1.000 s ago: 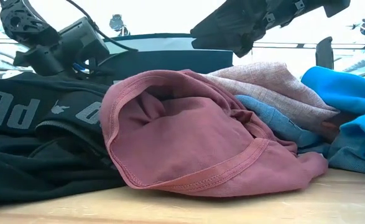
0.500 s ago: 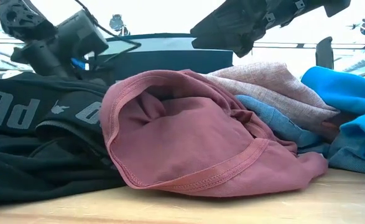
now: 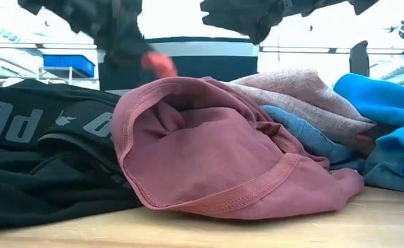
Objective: Sort clothes
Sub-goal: Put the pink sock into the blue laundry organizer
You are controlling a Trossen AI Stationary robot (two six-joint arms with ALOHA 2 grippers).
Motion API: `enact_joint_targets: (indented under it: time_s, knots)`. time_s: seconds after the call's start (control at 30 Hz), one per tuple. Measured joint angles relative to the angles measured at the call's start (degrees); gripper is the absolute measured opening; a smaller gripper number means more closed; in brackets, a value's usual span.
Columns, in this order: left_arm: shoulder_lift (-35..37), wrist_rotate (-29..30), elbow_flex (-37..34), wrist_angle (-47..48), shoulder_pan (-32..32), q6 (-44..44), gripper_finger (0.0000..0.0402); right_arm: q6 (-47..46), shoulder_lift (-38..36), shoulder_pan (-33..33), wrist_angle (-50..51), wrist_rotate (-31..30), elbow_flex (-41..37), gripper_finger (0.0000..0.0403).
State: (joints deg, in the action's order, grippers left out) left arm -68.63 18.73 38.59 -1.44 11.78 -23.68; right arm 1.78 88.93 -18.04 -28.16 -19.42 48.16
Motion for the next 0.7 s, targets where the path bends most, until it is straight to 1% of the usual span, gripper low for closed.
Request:
enact_joint_targets:
  time_s: [0.13, 0.37, 0.57, 0.7]
  knots:
    - [0.03, 0.07, 2.23, -1.26, 1.69, 1.97, 0.0004, 2.04, 0.0, 1.11, -2.03, 0.06, 0.0, 0.016]
    - [-0.1, -0.46, 4.08, -2.28, 3.79, 2.92, 0.0004, 2.12, 0.0, 3.1, -1.22, -0.02, 0.0, 0.016]
    - [-0.62, -0.71, 4.17, -8.84, 4.51, 3.63, 0.0004, 2.58, 0.02, 3.48, -0.74, 0.26, 0.0, 0.016]
    - [-2.54, -2.48, 4.17, -12.25, 4.49, 3.65, 0.0004, 2.58, 0.0, 3.45, -0.91, 0.33, 0.0, 0.016]
